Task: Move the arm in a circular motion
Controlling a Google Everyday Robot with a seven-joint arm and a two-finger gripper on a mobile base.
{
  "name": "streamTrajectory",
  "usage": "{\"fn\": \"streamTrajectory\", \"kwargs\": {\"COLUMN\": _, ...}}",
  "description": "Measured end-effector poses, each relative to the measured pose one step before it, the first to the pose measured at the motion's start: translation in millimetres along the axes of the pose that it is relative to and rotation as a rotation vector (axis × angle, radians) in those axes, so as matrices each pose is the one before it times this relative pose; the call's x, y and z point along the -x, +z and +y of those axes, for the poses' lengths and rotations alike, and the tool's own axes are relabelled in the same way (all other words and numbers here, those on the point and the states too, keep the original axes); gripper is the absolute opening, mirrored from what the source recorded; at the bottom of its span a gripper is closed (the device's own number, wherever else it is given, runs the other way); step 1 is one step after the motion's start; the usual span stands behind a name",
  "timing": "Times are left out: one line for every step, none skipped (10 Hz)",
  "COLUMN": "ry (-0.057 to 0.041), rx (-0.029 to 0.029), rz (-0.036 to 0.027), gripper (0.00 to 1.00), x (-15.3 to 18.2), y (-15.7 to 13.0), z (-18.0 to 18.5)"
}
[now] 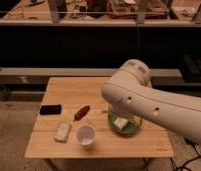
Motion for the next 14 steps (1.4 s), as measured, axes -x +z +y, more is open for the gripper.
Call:
{"fn": "streamTrajectory", "kwargs": {"ry": 0.09288, "rx": 0.03821, "rz": 0.01919, "gripper": 0.80, "x": -17.46, "y": 1.36, "z": 26.75}}
{"fn": "streamTrajectory", "kwargs": {"ry": 0.09045, "rx": 0.03116, "rz": 0.01442, "gripper": 0.80, "x": -19.24, "y": 4.75, "z": 23.06}}
{"fn": "streamTrajectory", "kwargs": {"ry": 0.11010, "rx": 0.02858, "rz": 0.00981, "gripper": 0.80, "x": -26.46, "y": 10.09, "z": 18.27}}
{"fn": "streamTrajectory", "kwargs": {"ry": 0.06587, "rx": 0.00789, "rz": 0.00787, "gripper": 0.80, "x": -19.05, "y": 9.73, "z": 1.87}}
{"fn": "streamTrajectory", "kwargs": {"ry": 0.08612, "rx": 0.01777, "rz": 0.02519, "gripper": 0.80, "x": -27.54, "y": 13.13, "z": 0.04}}
{"fn": "streamTrajectory", "kwargs": {"ry": 0.05728, "rx": 0.00927, "rz": 0.03065, "gripper": 0.80, "x": -20.27, "y": 9.74, "z": -5.68}}
{"fn": "streamTrajectory", "kwargs": {"ry": 0.10324, "rx": -0.00025, "rz": 0.08225, "gripper": 0.80, "x": -38.92, "y": 18.66, "z": -27.35}}
{"fn": "streamTrajectory", "kwargs": {"ry": 0.04158, "rx": -0.00411, "rz": 0.03589, "gripper": 0.80, "x": -11.94, "y": 10.23, "z": -21.99}}
{"fn": "streamTrajectory", "kwargs": {"ry": 0.04052, "rx": -0.00849, "rz": 0.03197, "gripper": 0.80, "x": -6.28, "y": 11.97, "z": -34.19}}
{"fn": "streamTrajectory", "kwargs": {"ry": 0.01912, "rx": -0.00459, "rz": 0.01342, "gripper": 0.80, "x": 4.68, "y": 11.03, "z": -34.60}}
{"fn": "streamTrajectory", "kwargs": {"ry": 0.00249, "rx": -0.00516, "rz": -0.00328, "gripper": 0.80, "x": 9.76, "y": 6.18, "z": -25.07}}
{"fn": "streamTrajectory", "kwargs": {"ry": -0.00194, "rx": -0.01639, "rz": -0.01926, "gripper": 0.80, "x": 16.62, "y": 5.12, "z": -30.85}}
{"fn": "streamTrajectory", "kwargs": {"ry": -0.01338, "rx": -0.02764, "rz": -0.03536, "gripper": 0.80, "x": 21.59, "y": 5.25, "z": -33.71}}
{"fn": "streamTrajectory", "kwargs": {"ry": -0.01351, "rx": -0.02818, "rz": -0.02840, "gripper": 0.80, "x": 15.21, "y": 3.02, "z": -22.61}}
